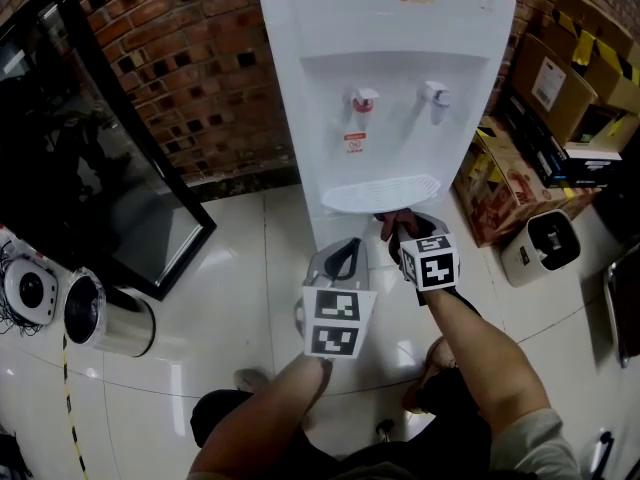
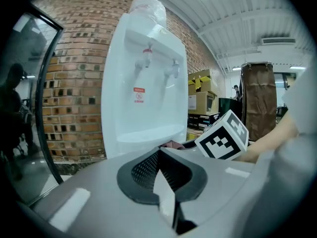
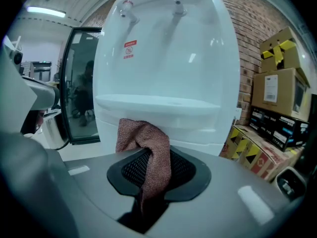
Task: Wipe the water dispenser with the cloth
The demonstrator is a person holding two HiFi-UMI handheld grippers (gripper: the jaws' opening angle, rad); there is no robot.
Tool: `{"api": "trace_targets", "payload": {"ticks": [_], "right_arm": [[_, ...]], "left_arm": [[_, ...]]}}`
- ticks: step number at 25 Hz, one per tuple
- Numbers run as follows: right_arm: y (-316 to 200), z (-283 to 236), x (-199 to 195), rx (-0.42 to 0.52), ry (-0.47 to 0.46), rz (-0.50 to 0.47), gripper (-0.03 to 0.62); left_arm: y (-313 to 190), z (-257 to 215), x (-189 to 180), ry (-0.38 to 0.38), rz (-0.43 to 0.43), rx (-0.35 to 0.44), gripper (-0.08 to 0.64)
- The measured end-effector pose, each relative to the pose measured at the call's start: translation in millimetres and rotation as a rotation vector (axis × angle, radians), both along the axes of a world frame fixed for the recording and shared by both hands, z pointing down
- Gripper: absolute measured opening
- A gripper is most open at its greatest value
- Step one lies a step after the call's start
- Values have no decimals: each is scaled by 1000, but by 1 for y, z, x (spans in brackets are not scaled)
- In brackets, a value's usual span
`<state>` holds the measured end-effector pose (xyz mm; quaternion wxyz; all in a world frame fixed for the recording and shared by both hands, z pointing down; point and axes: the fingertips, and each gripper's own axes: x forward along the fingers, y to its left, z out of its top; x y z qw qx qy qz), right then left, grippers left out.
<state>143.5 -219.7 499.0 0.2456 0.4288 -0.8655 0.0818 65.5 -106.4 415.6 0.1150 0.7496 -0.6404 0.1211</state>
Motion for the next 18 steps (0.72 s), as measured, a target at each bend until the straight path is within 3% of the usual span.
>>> {"api": "trace_targets", "payload": {"ticks": [15,18], "right_arm": [[-42,11,94,-58,-28,212,101],[-46,15,102,-68,-20,216,101]], "left_arm": [[-39,14,59,28,56,-12,0],[-48,21,70,35,61,-28,0]]}}
